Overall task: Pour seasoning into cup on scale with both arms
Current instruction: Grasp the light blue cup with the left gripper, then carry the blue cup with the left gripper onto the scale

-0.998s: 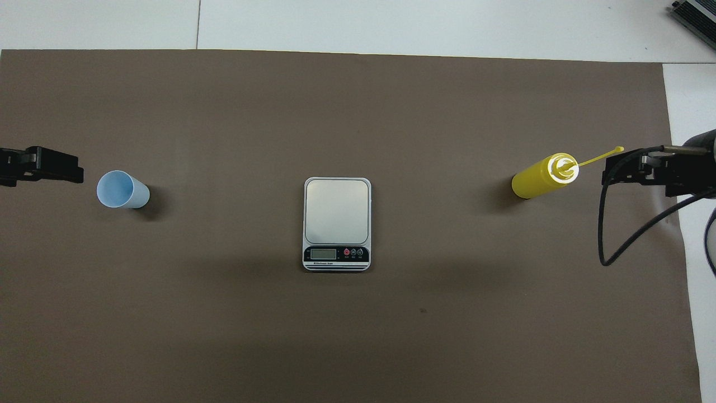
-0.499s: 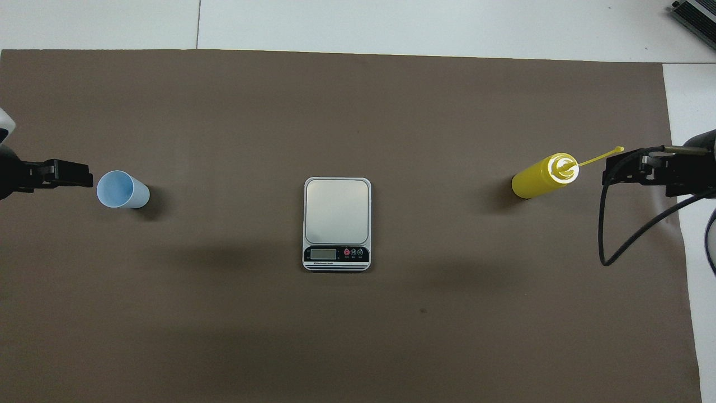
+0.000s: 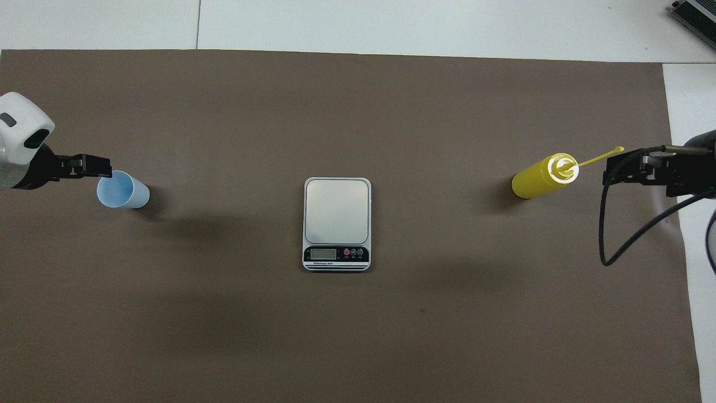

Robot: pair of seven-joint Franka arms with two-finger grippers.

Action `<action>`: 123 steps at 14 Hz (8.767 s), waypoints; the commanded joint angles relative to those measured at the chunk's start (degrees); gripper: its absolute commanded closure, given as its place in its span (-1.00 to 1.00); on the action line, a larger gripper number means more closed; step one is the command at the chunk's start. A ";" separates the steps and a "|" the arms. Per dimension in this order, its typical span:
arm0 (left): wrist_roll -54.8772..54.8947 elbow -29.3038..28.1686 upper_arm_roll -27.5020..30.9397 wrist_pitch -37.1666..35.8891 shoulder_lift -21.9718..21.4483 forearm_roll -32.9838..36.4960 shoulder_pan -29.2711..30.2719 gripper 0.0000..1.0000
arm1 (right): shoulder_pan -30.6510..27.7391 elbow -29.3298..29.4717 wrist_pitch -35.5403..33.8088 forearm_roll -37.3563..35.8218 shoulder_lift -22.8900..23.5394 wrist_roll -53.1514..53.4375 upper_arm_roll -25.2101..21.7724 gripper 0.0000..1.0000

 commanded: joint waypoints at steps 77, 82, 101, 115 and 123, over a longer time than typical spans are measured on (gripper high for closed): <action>-53.20 14.95 -0.29 -4.10 16.02 3.08 -30.89 0.88 | -2.19 -1.58 -0.08 0.16 -1.36 -1.56 -0.24 -1.00; -57.78 19.09 -0.29 -6.40 18.93 3.17 -34.06 0.88 | -2.19 -1.67 -0.08 0.08 -1.36 -1.56 -0.24 -1.00; -66.83 19.71 -0.29 -4.91 21.30 4.66 -40.39 0.88 | -2.28 -1.84 0.63 0.08 -1.36 -1.47 -0.24 -1.00; -68.50 22.88 -0.38 -4.47 24.65 5.36 -41.18 0.70 | -2.28 -2.72 0.71 0.16 -1.71 -2.97 -0.24 -1.00; -68.33 27.25 -0.38 -8.23 25.78 6.59 -41.09 -0.27 | -2.28 -2.81 0.71 0.16 -1.80 -3.05 -0.24 -1.00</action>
